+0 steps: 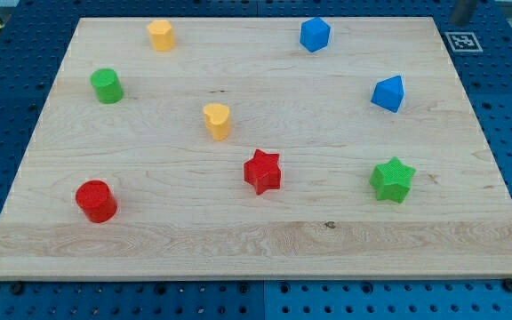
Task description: Move your arm towards the top right
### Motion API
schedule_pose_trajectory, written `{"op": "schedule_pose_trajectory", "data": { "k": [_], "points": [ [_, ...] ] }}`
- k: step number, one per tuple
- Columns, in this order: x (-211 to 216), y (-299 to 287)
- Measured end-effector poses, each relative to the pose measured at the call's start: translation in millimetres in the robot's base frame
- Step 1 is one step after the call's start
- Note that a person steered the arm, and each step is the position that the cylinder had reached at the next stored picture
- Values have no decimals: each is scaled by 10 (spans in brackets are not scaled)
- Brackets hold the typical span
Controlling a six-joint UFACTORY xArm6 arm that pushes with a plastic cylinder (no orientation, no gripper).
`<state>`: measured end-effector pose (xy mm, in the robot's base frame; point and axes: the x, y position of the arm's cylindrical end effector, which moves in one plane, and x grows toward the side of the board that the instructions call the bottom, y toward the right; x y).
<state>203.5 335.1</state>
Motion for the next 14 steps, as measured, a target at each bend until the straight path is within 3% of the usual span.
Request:
{"op": "schedule_pose_trajectory", "data": {
  "k": [5,7,14],
  "points": [
    [30,0],
    [531,-393],
    [531,-399]
  ]
}}
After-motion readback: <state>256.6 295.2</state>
